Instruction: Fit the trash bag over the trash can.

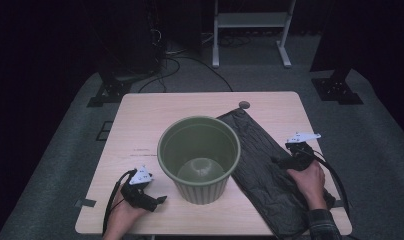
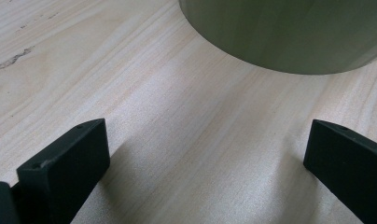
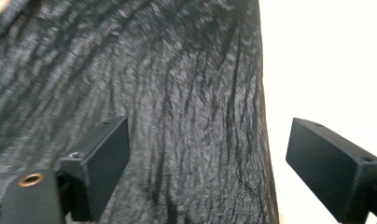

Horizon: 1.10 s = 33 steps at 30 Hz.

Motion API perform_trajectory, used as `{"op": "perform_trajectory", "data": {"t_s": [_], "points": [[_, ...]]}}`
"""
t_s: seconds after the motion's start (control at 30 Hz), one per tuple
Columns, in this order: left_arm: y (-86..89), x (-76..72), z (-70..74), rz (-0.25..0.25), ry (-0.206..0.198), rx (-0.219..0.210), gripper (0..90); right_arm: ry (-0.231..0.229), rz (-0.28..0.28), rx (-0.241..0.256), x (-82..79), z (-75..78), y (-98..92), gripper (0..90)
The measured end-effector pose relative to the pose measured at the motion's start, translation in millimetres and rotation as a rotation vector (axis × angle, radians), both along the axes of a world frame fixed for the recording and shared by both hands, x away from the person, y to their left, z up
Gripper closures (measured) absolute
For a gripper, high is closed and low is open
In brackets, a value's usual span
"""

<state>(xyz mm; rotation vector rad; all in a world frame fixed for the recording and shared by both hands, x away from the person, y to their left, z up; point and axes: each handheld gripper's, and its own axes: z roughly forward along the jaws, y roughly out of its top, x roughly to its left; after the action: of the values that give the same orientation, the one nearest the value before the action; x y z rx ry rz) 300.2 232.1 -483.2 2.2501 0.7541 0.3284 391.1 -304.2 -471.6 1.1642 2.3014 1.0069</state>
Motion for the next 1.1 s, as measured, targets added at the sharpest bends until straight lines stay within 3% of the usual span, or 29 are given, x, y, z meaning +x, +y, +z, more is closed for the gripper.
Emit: {"op": "perform_trajectory", "data": {"t_s": [0.1,0.2,0.33,0.53,0.67,0.77,1.1], "points": [[0.0,0.0,0.0,0.000,0.000,0.000,0.0,0.020,-0.009,-0.011,4.0,-4.7,0.0,13.6],[0.0,0.0,0.0,0.000,0.000,0.000,0.0,0.040,-0.005,-0.015,6.0,-8.3,0.6,22.6],[0.0,0.0,0.0,0.000,0.000,0.000,0.0,0.034,-0.001,0.002,2.6,-6.9,1.3,45.5],[0.0,0.0,0.0,0.000,0.000,0.000,0.0,0.036,0.004,0.032,-1.6,-6.4,0.3,87.5],[0.0,0.0,0.0,0.000,0.000,0.000,0.0,0.051,0.002,0.054,-2.6,-6.8,1.2,89.7],[0.0,0.0,0.0,0.000,0.000,0.000,0.0,0.054,0.003,0.044,-6.2,-5.8,3.2,89.7],[0.0,0.0,0.0,0.000,0.000,0.000,0.0,0.074,0.046,0.044,-30.7,-0.8,11.3,89.7]]}}
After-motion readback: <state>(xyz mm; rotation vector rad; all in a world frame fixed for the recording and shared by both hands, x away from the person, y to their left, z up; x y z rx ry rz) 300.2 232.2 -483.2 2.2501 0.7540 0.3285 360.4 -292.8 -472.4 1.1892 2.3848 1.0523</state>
